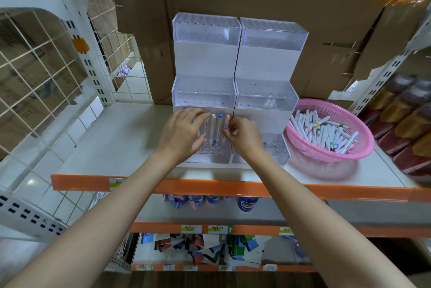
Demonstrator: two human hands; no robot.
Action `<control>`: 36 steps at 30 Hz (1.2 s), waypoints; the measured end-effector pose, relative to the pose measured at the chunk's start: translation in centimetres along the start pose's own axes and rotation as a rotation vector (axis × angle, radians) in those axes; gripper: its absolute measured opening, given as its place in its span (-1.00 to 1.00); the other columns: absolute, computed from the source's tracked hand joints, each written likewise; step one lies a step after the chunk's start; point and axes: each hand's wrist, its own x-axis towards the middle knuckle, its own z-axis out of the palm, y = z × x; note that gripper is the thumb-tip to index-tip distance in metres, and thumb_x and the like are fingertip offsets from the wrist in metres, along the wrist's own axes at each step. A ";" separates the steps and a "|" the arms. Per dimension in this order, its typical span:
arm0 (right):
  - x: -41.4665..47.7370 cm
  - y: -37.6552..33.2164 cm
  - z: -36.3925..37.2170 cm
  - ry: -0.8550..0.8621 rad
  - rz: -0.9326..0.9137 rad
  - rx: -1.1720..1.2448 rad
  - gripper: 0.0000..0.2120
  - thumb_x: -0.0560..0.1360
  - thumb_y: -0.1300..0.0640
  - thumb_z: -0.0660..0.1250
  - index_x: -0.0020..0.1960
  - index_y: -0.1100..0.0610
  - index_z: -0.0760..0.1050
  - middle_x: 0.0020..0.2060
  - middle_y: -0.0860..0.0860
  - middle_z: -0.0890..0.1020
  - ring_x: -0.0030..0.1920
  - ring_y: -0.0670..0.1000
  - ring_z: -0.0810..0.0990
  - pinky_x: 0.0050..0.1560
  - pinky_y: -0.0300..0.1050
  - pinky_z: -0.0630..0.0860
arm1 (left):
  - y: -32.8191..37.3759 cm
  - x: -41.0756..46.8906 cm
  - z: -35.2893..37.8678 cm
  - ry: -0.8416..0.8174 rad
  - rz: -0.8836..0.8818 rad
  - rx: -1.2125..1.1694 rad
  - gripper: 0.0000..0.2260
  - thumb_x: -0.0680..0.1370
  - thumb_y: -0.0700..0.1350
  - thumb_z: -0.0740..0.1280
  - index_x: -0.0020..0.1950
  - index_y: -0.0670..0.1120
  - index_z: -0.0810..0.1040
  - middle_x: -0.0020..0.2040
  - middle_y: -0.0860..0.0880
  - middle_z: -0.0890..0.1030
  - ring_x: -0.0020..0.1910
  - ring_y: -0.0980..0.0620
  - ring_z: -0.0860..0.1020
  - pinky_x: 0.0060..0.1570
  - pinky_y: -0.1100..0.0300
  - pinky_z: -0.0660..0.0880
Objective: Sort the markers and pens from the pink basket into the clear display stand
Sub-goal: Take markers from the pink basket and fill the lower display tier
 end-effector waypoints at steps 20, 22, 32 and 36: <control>-5.3 8.0 -9.1 0.166 -0.065 -0.349 -0.45 0.46 0.03 0.39 0.41 0.13 0.38 0.30 0.12 0.48 0.28 0.19 0.44 0.25 0.08 0.38 | 11.2 5.2 2.4 -0.073 0.194 -0.115 -0.55 0.37 0.01 0.45 0.20 -0.15 0.55 0.12 -0.14 0.59 0.09 -0.16 0.56 0.06 0.02 0.45; -5.7 9.6 -10.3 0.162 -0.026 -0.374 -0.44 0.45 0.01 0.40 0.40 0.15 0.38 0.31 0.16 0.47 0.27 0.22 0.44 0.25 0.11 0.40 | 13.1 5.9 3.0 -0.094 0.205 -0.150 -0.55 0.37 0.02 0.43 0.19 -0.16 0.56 0.12 -0.16 0.59 0.08 -0.16 0.57 0.06 0.01 0.46; -4.9 18.0 -15.9 0.012 0.091 -0.443 -0.37 0.56 -0.08 0.25 0.54 0.03 0.11 0.50 0.09 0.22 0.50 0.11 0.15 0.47 0.08 0.12 | 22.6 11.3 6.9 -0.097 0.244 -0.205 -0.57 0.40 0.00 0.34 0.19 -0.19 0.54 0.10 -0.19 0.58 0.04 -0.20 0.56 0.01 0.01 0.52; -3.6 21.3 -17.6 -0.013 0.112 -0.408 -0.50 0.61 -0.03 0.15 0.52 0.03 0.18 0.45 0.06 0.30 0.40 0.16 0.31 0.32 0.02 0.28 | 25.6 14.0 8.8 -0.191 0.159 -0.206 -0.53 0.46 -0.02 0.38 0.32 -0.15 0.44 0.23 -0.15 0.49 0.17 -0.19 0.47 0.11 -0.06 0.45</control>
